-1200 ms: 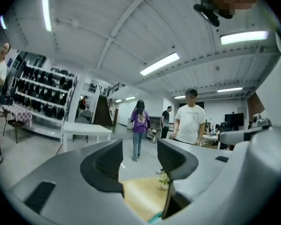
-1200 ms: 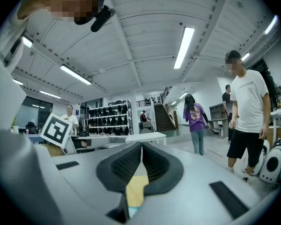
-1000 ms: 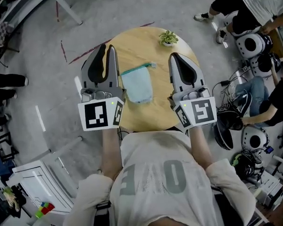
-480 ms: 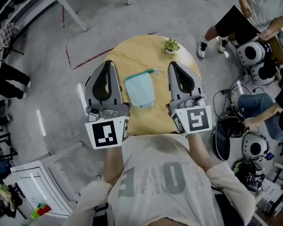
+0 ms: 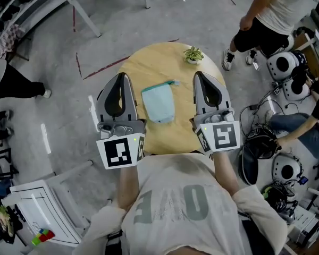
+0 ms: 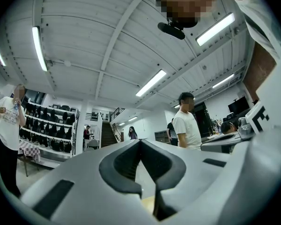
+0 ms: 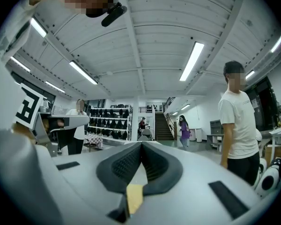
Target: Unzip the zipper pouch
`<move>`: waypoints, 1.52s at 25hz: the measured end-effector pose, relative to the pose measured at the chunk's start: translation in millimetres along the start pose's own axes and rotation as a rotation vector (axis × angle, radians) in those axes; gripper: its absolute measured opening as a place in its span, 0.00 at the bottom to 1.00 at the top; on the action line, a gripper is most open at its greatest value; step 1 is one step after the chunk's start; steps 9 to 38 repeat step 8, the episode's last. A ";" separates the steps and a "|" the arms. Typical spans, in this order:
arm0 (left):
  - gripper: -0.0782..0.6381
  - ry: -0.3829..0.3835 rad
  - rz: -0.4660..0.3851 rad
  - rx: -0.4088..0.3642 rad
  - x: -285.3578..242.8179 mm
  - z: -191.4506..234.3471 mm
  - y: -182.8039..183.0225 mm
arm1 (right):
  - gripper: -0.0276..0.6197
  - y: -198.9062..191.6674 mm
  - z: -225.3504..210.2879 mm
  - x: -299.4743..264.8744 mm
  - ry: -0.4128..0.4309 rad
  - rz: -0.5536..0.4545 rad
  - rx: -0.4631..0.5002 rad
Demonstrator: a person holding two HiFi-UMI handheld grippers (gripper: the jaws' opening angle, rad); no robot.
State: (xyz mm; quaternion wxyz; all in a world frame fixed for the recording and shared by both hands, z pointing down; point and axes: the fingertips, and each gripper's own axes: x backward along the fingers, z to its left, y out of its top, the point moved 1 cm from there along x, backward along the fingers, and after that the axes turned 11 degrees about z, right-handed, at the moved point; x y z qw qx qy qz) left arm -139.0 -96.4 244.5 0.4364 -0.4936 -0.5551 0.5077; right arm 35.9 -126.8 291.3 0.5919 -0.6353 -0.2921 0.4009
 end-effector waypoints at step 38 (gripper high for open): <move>0.15 0.010 -0.008 0.004 5.5 1.3 7.3 | 0.09 3.3 -2.8 5.3 -0.001 0.005 0.007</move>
